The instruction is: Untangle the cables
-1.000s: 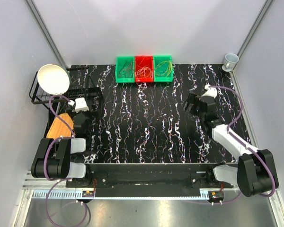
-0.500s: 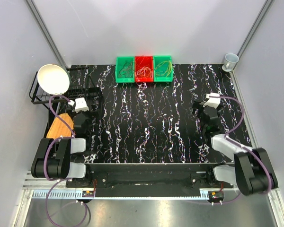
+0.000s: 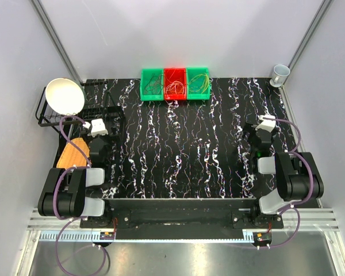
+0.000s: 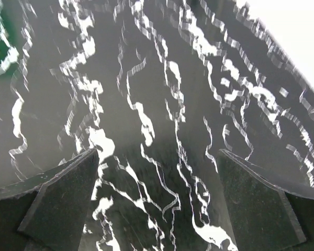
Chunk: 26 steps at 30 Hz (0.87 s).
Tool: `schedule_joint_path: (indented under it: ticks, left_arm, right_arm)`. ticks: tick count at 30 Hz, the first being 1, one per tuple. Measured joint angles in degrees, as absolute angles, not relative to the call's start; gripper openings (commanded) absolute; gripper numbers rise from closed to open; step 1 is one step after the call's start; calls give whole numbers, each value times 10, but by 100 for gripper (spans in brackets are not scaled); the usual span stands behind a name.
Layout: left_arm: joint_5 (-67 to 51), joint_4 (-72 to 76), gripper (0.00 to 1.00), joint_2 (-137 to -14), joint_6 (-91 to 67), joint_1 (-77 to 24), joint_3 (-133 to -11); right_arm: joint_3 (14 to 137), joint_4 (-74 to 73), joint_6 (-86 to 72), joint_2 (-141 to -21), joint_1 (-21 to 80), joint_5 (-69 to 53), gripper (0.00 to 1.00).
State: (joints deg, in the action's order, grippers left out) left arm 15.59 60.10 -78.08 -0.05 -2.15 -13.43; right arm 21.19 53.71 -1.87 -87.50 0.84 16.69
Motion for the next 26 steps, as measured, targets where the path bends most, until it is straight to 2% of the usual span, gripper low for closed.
schedule_joint_path:
  ticks: [8, 26]
  left_arm:
    - [156, 601, 99, -781, -1, -21, -134]
    - [156, 601, 99, -781, -1, -21, -134]
  right_arm:
    - [199, 584, -27, -893, 2, 138, 100]
    - [200, 589, -29, -893, 2, 125, 100]
